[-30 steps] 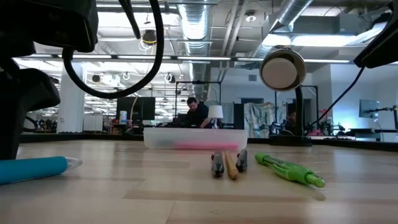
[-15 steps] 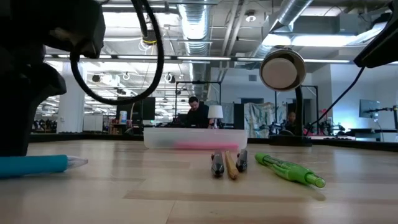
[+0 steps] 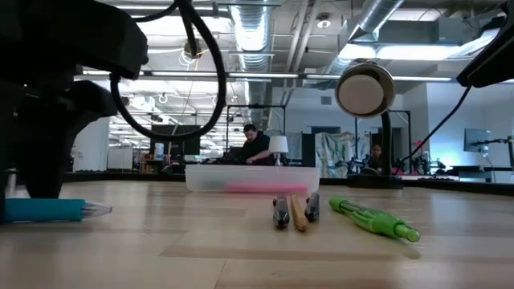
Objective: Pick & place school supplies into a supply box
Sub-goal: Put the blue pen into the supply box
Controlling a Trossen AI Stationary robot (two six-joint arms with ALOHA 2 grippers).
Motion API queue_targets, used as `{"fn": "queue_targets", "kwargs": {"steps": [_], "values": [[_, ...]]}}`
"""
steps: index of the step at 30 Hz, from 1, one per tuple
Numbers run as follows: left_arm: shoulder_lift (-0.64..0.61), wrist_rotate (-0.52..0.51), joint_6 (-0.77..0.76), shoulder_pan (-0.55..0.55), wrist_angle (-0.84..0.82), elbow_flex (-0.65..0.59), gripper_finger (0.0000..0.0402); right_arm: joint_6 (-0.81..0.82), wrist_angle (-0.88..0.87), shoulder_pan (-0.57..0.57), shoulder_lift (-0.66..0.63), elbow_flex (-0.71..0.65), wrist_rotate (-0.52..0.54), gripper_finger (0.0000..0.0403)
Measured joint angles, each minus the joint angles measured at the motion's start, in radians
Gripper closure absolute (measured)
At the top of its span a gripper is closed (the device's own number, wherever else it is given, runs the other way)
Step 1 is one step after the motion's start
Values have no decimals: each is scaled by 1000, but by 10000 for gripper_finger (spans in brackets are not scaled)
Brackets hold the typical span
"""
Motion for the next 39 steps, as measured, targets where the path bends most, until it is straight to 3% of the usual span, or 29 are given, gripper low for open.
{"fn": "queue_targets", "kwargs": {"steps": [7,19,29,39], "values": [[-1,59,126,9,-19,1,198,0,0,0,0,0,0,274],[0,113,34,12,-63,1,198,0,-4,0,0,0,0,274],[0,94,14,9,-60,-1,200,0,-5,0,0,0,0,274],[0,93,14,8,-31,-3,262,0,-5,0,0,0,0,274]]}}
